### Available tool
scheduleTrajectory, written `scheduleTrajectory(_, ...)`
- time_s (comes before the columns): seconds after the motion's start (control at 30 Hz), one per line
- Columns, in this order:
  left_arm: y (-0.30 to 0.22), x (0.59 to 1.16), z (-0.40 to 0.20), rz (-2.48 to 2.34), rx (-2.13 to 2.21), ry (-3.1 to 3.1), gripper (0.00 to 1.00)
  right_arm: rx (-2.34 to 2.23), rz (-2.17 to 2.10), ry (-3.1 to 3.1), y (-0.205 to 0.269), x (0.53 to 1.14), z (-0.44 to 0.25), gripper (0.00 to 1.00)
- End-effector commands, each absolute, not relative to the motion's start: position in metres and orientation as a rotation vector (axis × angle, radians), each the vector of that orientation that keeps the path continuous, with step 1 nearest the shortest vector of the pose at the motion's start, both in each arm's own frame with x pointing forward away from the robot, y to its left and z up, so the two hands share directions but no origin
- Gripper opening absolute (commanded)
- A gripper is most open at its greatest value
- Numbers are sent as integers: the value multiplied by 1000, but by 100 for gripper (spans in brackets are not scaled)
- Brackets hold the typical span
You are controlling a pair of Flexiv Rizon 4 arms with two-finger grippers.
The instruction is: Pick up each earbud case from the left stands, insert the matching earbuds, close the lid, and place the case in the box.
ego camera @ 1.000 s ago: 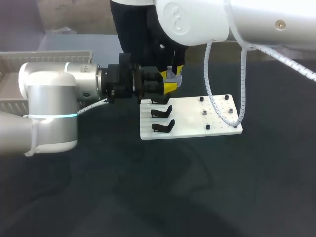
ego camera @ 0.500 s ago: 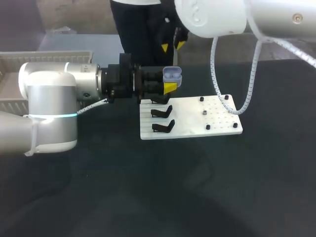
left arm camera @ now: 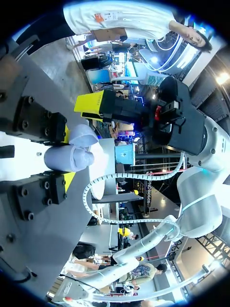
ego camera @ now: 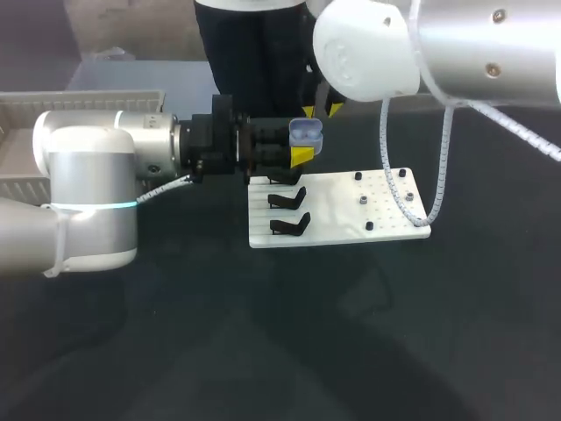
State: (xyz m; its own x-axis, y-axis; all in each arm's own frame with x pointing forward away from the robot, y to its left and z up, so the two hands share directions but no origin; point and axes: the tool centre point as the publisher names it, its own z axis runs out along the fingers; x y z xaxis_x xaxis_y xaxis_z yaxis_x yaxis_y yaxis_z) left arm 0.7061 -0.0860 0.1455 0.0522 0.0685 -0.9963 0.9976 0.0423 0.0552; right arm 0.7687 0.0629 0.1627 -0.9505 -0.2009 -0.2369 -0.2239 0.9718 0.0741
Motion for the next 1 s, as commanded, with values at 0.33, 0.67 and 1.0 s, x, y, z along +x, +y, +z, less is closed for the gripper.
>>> scheduleTrajectory(0.33, -86, 706, 146, -1104, 1250, 1238, 0, -326, 189, 2895, 56, 727, 171, 33)
scheduleTrajectory(0.67, -86, 706, 146, -1104, 1250, 1238, 0, -170, 251, 2776, 53, 712, 182, 42)
scheduleTrajectory(1.0, -4, 725, 174, -849, 1169, 1303, 0, 205, 487, 2572, 8, 672, 201, 100)
